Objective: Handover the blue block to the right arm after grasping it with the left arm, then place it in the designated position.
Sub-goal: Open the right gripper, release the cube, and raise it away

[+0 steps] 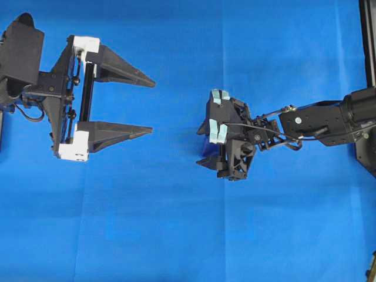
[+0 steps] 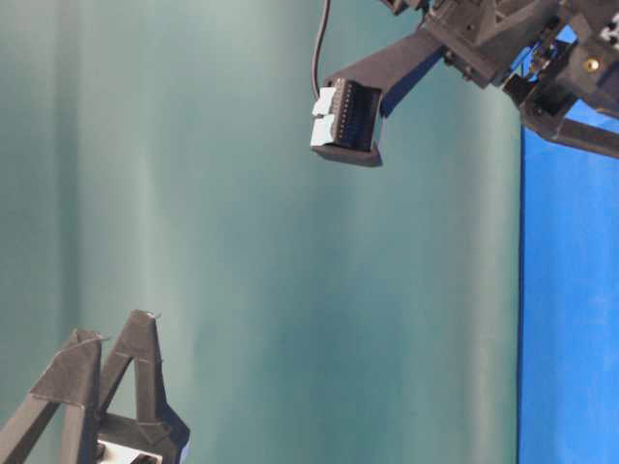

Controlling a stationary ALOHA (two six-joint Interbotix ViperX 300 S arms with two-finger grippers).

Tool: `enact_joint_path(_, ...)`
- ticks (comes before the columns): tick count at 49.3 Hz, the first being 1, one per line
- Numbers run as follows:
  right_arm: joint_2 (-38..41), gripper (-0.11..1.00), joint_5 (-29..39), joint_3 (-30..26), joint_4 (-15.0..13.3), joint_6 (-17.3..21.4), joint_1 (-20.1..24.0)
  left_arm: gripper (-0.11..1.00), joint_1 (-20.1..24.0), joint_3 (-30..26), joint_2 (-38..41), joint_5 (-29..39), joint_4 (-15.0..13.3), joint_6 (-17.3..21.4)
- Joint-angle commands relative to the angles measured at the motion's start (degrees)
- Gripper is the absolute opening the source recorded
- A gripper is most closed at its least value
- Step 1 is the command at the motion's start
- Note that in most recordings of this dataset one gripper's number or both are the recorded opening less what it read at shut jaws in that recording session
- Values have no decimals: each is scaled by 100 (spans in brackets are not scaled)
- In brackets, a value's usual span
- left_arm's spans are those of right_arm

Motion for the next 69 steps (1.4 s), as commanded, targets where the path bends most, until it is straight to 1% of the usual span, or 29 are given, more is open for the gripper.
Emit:
enact_joint_path(1, -176, 87, -9, -79, 18, -18, 9, 93, 9, -97, -70, -44, 9, 9)
enact_joint_path(6, -369, 87, 141, -88, 18, -26, 9, 93, 9, -97, -70, -44, 9, 9)
enact_joint_path(12, -712, 87, 519, -88, 9, -26, 9, 93, 9, -105, -70, -35, 9, 9)
enact_joint_path(34, -2364, 87, 1951, -44, -18, -62, 44, 93, 9, -105, -70, -44, 9, 9)
enact_joint_path(51, -3516, 87, 2848, -62, -141, -88, 70, 93, 9, -105, -70, -53, 9, 9)
enact_joint_path(60, -4087, 87, 3199, -62, -211, -97, 141, 93, 9, -105, -70, -62, 9, 9)
enact_joint_path(69, -4535, 87, 3287, 18, -237, -97, 149, 93, 9, -105, -70, -62, 9, 9)
